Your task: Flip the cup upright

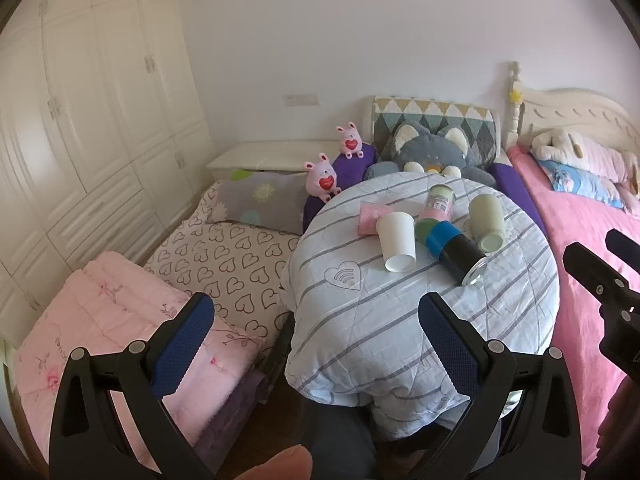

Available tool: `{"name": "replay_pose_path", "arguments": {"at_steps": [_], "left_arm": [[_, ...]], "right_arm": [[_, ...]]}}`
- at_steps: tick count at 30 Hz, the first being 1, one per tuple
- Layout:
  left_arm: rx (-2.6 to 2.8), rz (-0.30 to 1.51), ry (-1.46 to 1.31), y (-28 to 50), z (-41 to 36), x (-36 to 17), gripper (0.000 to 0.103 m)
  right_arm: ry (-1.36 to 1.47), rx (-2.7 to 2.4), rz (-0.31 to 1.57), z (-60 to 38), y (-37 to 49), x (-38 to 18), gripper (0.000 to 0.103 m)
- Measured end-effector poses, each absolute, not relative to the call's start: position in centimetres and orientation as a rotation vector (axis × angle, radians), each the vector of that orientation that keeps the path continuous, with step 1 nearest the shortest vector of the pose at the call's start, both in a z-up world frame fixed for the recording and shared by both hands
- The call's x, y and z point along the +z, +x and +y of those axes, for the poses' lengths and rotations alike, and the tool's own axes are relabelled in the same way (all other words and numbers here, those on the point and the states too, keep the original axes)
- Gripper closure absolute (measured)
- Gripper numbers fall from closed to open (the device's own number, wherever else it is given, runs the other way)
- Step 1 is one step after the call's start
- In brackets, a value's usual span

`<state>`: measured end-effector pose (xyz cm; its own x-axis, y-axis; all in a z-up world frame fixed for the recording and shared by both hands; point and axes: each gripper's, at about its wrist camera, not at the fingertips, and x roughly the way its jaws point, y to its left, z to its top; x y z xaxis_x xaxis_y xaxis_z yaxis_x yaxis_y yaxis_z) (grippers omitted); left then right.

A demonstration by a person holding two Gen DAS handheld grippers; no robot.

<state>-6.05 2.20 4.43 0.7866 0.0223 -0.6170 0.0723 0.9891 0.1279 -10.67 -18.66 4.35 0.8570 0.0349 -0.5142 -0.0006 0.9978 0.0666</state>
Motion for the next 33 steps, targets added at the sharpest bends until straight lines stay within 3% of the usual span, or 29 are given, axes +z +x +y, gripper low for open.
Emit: {"name": "replay_pose_path", "arguments": {"at_steps": [33], "left_arm": [[0.009,0.725,0.127,-1.6,4.1,2.0,0.0]], "right_arm": [[0.022,0.046,0.635,-16.4,-5.4,2.5,0.016]]}}
